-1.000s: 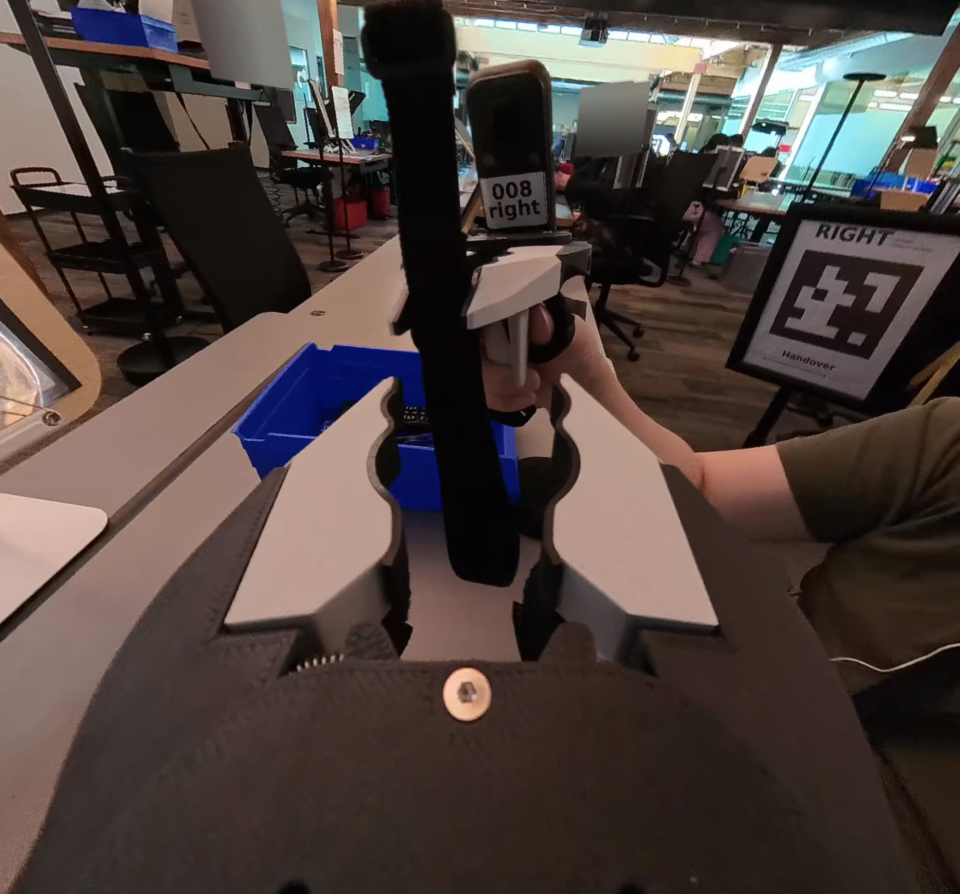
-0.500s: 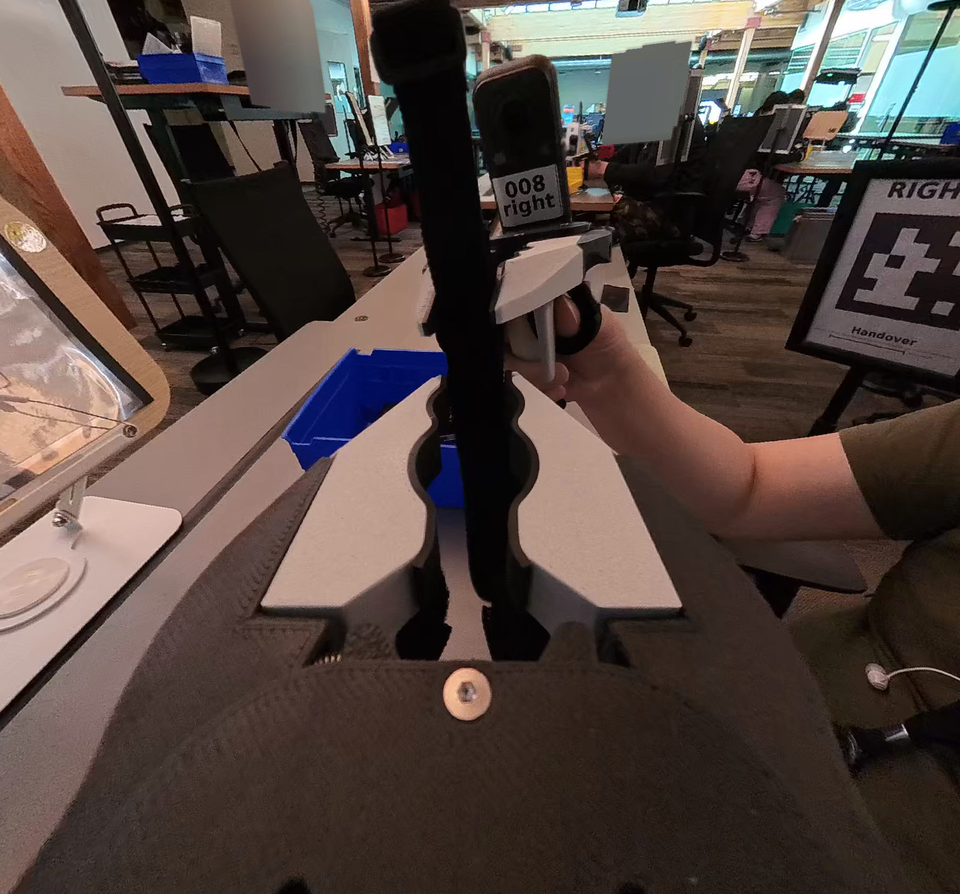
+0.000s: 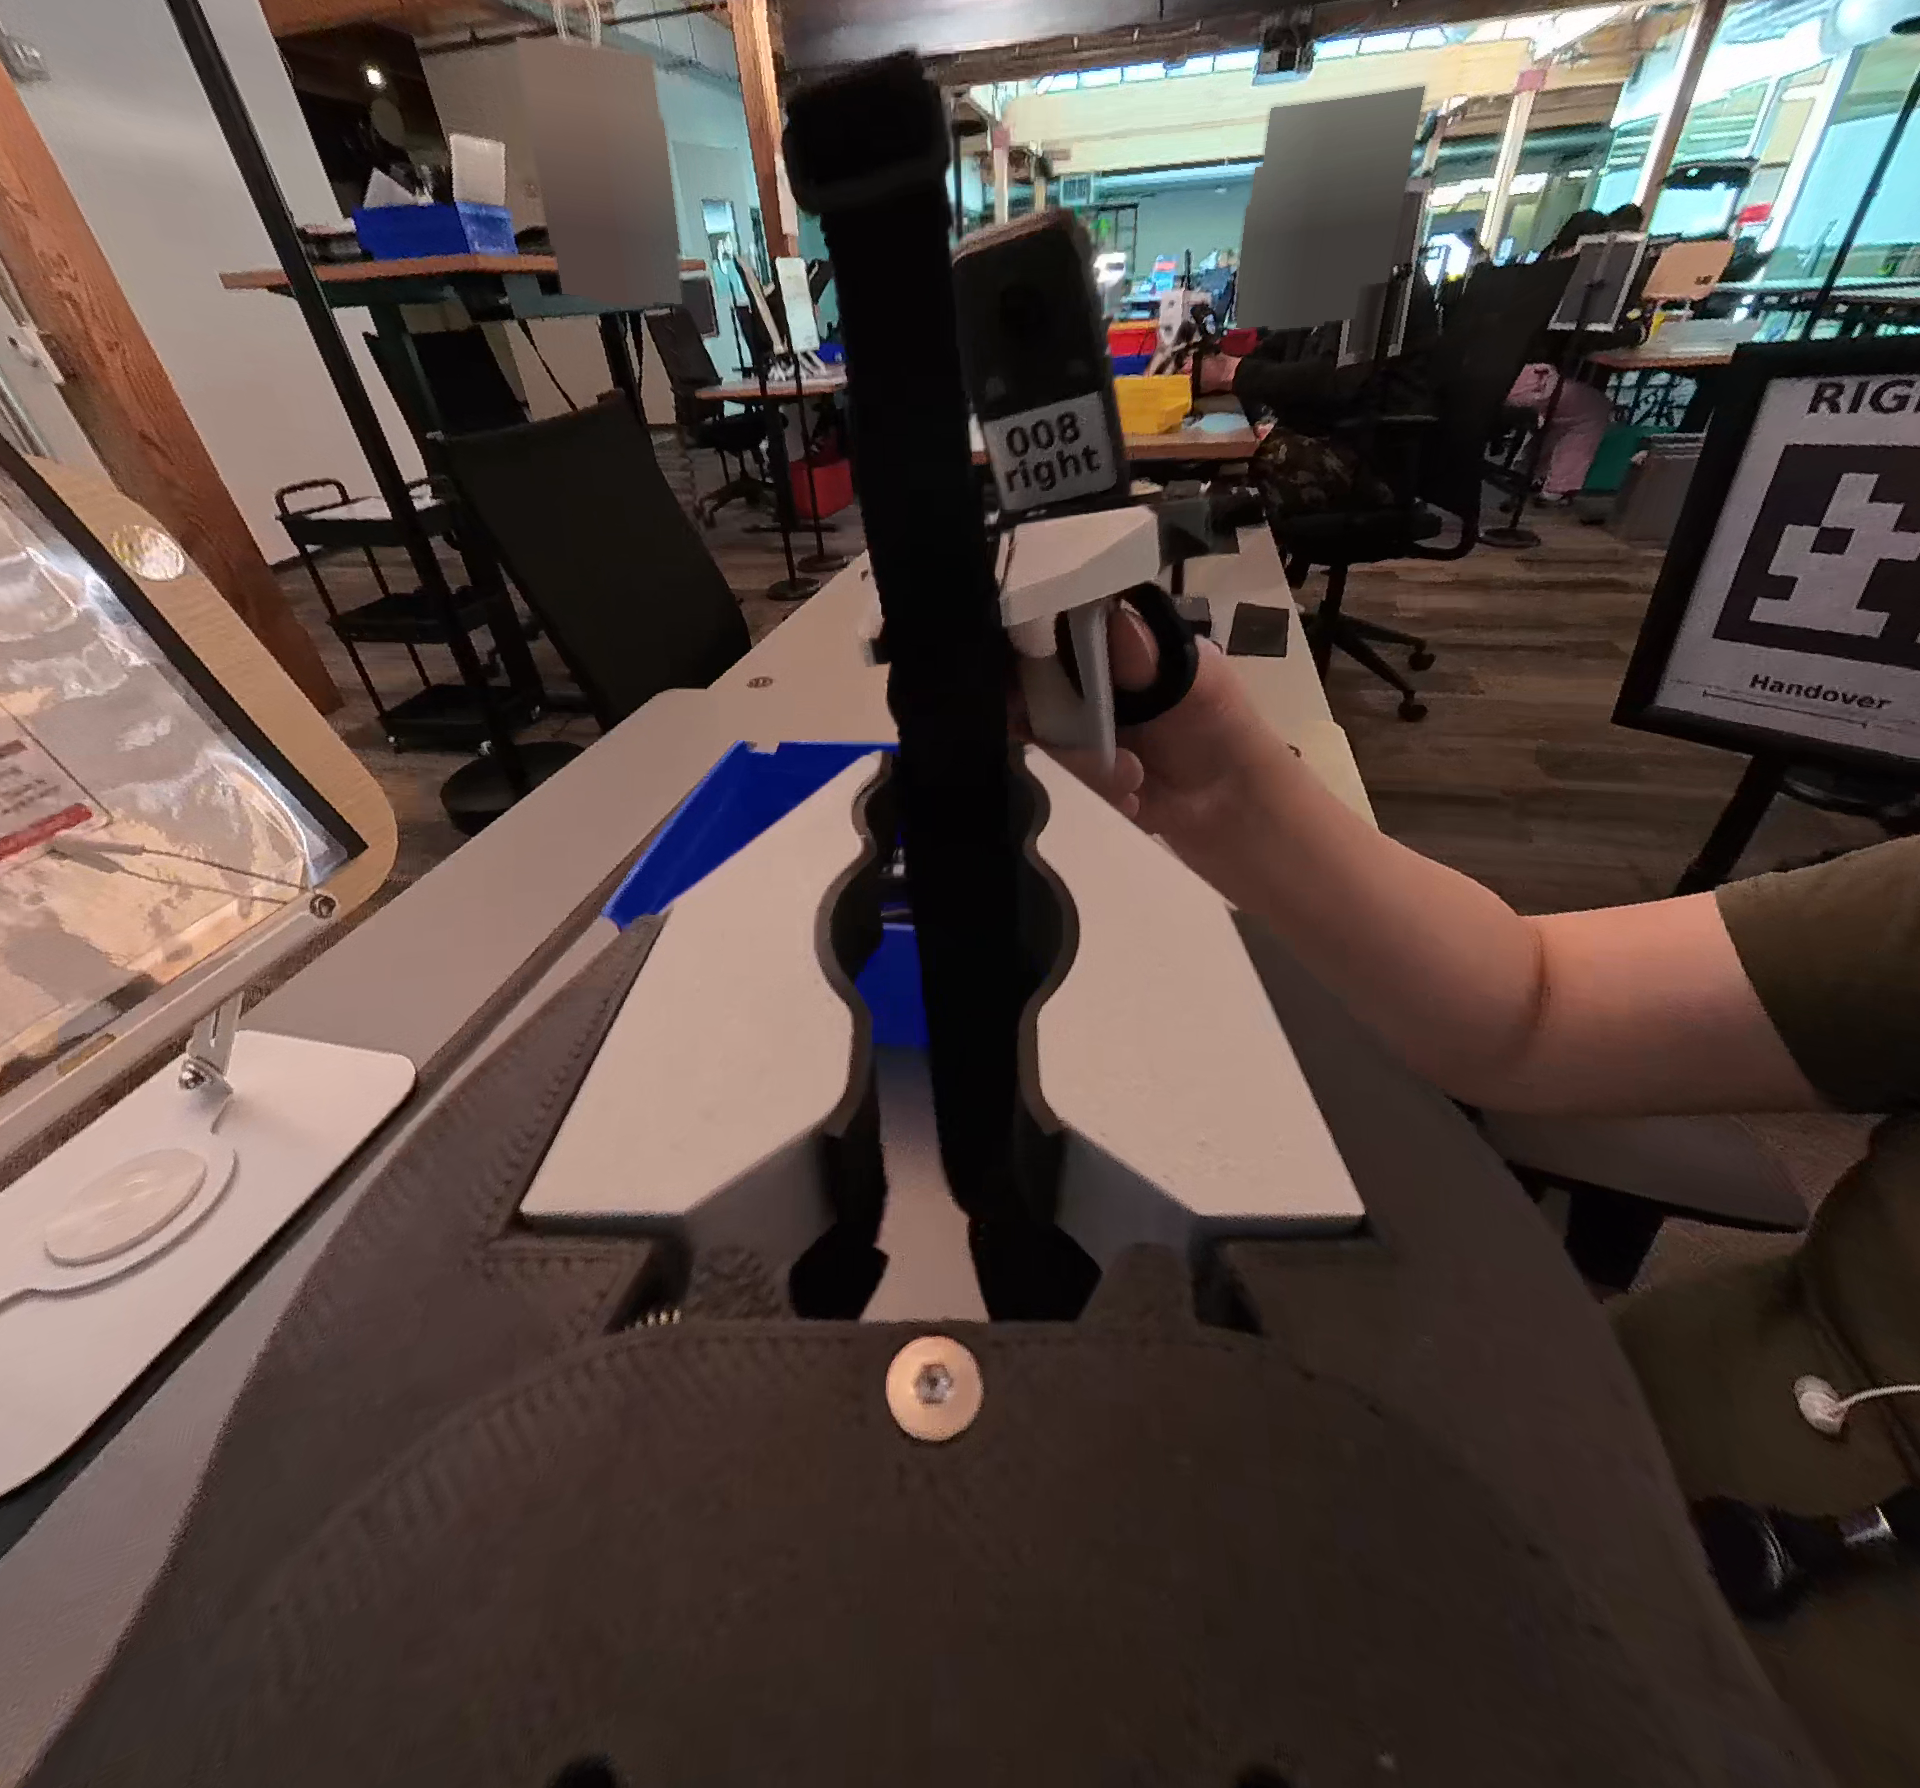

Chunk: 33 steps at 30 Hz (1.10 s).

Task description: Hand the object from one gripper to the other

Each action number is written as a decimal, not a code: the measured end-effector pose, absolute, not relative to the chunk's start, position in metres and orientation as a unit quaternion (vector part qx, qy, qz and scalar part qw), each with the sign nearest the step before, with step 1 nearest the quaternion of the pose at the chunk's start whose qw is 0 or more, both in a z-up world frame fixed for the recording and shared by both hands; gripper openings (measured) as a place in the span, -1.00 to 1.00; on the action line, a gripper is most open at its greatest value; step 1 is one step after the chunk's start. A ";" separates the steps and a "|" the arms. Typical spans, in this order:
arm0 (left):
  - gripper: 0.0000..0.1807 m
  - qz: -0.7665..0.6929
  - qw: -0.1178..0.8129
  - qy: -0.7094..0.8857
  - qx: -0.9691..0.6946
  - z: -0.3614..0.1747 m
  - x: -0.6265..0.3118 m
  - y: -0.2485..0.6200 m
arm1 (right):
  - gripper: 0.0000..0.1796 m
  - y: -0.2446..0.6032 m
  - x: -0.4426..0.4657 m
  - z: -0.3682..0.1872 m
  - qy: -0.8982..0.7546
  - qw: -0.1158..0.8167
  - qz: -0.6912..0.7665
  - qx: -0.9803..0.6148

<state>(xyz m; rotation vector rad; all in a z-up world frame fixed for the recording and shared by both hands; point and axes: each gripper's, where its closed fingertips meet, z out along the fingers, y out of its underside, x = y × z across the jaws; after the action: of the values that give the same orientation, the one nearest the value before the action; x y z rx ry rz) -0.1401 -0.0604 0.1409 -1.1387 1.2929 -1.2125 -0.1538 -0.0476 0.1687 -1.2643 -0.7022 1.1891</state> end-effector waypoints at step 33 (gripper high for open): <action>-0.82 0.295 0.554 0.513 -0.585 0.074 -0.240 0.105 | -0.52 0.031 -0.028 0.139 -0.137 0.695 0.340 -0.618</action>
<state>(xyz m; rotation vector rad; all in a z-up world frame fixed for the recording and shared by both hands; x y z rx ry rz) -0.2400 0.1049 0.0740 -1.3828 1.2119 0.6981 -0.0276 0.0312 0.1394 -1.3791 -0.3060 0.7593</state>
